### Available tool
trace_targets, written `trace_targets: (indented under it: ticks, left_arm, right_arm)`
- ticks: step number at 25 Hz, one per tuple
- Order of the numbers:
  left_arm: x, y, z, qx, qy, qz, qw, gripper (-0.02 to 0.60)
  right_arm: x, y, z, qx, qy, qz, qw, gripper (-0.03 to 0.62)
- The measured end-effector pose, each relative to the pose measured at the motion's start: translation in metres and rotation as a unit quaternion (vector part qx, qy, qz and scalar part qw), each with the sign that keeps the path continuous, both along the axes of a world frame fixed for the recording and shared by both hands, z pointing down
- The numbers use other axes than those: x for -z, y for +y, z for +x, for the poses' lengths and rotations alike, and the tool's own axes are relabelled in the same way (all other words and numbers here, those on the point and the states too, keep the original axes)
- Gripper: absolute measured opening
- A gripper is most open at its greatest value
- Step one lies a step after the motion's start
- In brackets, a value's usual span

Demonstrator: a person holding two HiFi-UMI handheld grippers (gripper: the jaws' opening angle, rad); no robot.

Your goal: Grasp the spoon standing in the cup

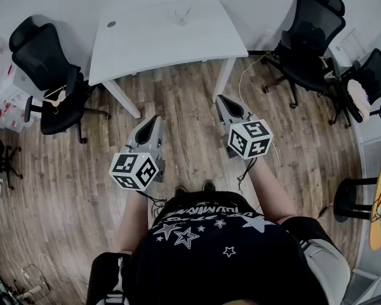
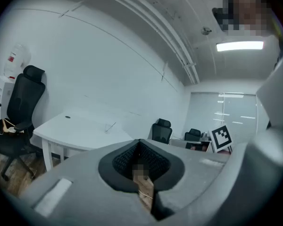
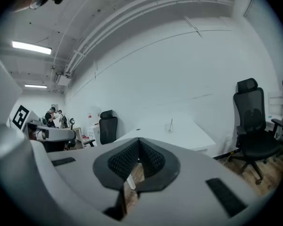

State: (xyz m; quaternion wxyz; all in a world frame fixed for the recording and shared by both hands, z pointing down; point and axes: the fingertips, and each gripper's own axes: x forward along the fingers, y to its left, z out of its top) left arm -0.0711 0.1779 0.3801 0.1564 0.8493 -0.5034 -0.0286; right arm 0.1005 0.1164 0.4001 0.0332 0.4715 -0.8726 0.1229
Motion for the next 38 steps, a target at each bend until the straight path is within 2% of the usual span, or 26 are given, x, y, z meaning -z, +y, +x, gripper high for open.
trace_targets:
  ticks: [5,17,21,31,38]
  left_arm:
    - [-0.001,0.0,-0.004,-0.001,-0.008,0.001,1.0,0.008]
    - [-0.009,0.01,-0.021,0.0,-0.004,-0.005,1.0,0.008]
    - [-0.012,0.013,-0.03,-0.002,0.0,-0.005,1.0,0.008]
    - [-0.029,0.022,-0.073,-0.01,0.004,-0.018,0.9998,0.008]
    - [-0.033,0.017,-0.098,-0.015,0.012,-0.015,0.9997,0.008]
  right_arm:
    - [-0.004,0.0,-0.006,-0.002,0.02,0.008,1.0,0.009]
    - [-0.013,0.01,-0.027,0.004,0.019,-0.005,1.0,0.008]
    - [-0.015,0.01,-0.031,-0.004,0.002,-0.015,1.0,0.008]
    - [-0.032,0.012,-0.05,-0.047,-0.015,-0.036,0.998,0.009]
    - [-0.05,0.019,-0.064,-0.06,0.004,-0.048,0.997,0.009]
